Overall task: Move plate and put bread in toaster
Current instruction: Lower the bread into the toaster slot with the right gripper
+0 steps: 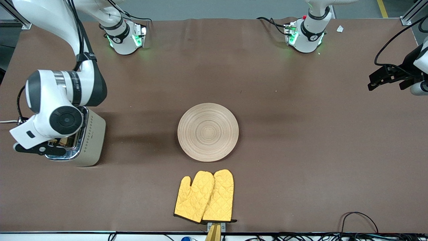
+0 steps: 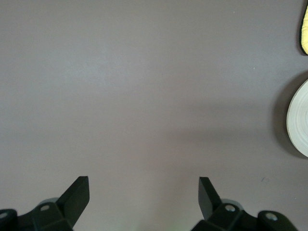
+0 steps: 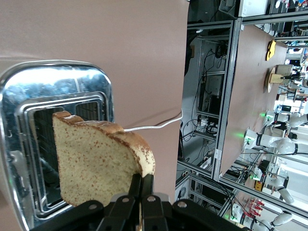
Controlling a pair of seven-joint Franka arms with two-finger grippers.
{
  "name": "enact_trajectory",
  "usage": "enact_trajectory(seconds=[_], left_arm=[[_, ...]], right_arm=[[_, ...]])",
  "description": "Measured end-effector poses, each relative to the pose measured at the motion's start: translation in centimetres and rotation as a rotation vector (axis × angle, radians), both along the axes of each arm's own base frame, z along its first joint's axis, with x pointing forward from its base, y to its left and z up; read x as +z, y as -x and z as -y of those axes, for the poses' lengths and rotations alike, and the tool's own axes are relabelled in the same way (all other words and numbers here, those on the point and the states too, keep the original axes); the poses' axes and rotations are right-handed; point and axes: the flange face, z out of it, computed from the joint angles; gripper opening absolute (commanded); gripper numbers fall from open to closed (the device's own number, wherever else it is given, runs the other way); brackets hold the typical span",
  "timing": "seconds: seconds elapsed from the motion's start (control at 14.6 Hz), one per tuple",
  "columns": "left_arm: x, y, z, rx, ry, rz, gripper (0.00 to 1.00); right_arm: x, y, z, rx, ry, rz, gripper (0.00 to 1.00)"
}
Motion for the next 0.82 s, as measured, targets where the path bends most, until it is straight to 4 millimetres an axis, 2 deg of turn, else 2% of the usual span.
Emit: enact_trajectory(seconds=[0.27,0.48,0.68,0.82], left_arm=[[0.0,0.0,-0.4,0.007,0.000,0.000,1.00],[0.0,0.0,-0.8,0.015,0.000,-0.002,1.00],[-0.1,0.1,-0.1,-0.001,0.000,-0.005,1.00],[-0.1,0.1,1.0,-0.020,0.000,-0.006,1.00]], right_arm=[[-1.8,-0.3,-0.8,-0.010,0.032,0.009,0.00],[-2.2,-0.4,-0.7,-0.011,0.041,0.007,0.00],[-2.6,-0.4,-0.6,-0.016,0.044,0.004,0.00],[-3.6,-0.5,-0.6,-0.018,0.048,-0.009,0.00]])
